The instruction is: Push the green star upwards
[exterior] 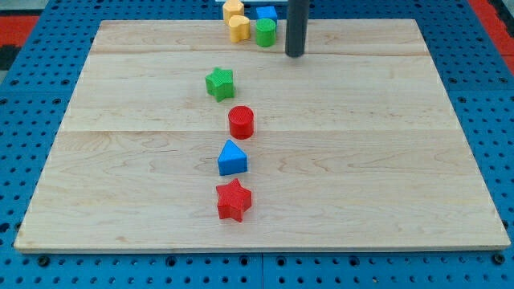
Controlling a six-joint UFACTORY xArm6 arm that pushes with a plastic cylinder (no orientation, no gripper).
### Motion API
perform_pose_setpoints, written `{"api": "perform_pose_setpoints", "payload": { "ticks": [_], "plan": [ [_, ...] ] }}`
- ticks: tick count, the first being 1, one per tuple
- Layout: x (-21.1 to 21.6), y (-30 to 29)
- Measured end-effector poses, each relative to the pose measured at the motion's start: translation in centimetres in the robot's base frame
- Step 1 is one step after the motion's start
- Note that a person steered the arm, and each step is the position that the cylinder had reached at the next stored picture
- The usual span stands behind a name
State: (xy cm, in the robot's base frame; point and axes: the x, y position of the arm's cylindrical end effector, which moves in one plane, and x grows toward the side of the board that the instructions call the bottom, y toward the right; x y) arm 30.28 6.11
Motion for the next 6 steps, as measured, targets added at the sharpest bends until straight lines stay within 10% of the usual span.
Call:
{"api": "perform_pose_setpoints", "payload": {
  "ticks": [2, 6],
  "plan": [
    [9.7, -4.5],
    [5.3, -14.4]
  ]
}}
